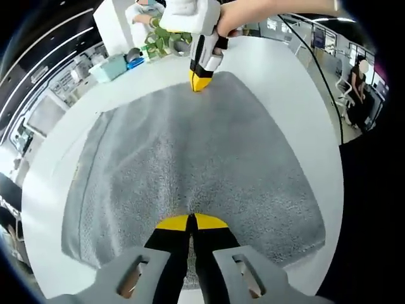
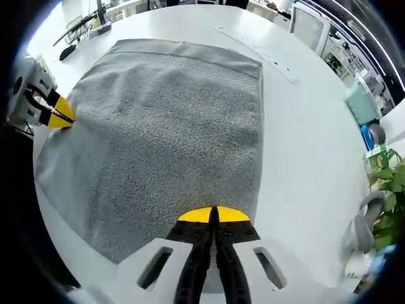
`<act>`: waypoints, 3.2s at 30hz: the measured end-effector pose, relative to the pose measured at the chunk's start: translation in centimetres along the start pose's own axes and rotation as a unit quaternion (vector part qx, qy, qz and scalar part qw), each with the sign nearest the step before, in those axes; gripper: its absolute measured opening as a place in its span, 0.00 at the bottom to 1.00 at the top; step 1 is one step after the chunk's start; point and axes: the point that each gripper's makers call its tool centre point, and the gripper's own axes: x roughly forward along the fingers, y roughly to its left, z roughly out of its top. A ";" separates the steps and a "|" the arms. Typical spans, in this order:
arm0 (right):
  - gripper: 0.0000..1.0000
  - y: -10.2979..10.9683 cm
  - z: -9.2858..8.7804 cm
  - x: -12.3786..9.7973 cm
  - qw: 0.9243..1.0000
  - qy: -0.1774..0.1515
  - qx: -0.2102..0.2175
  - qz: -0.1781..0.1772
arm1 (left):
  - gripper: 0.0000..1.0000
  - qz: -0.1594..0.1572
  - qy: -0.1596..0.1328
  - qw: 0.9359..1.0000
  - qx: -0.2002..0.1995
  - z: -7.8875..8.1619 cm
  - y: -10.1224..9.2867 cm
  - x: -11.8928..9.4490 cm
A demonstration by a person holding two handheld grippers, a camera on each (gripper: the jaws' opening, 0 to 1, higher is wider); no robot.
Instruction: Fold the towel on the table until its edges align and the towel forms a compact rectangular stack.
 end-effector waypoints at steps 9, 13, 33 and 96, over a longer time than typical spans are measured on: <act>0.00 0.3 -0.3 -0.1 1.000 0.000 0.006 0.002 | 0.02 0.001 -0.004 1.000 -0.006 -0.2 0.2 -0.1; 0.00 0.5 -0.5 -0.3 1.000 -0.004 0.015 0.002 | 0.02 0.001 -0.007 1.000 -0.013 -0.3 0.3 -0.2; 0.00 1.9 -1.7 -1.0 0.999 -0.017 0.048 0.005 | 0.02 -0.002 -0.024 0.998 -0.064 -0.8 1.4 -0.3; 0.00 8.6 -4.1 -3.4 0.962 -0.169 0.212 0.015 | 0.02 -0.047 -0.035 0.994 -0.090 -2.4 4.9 -0.6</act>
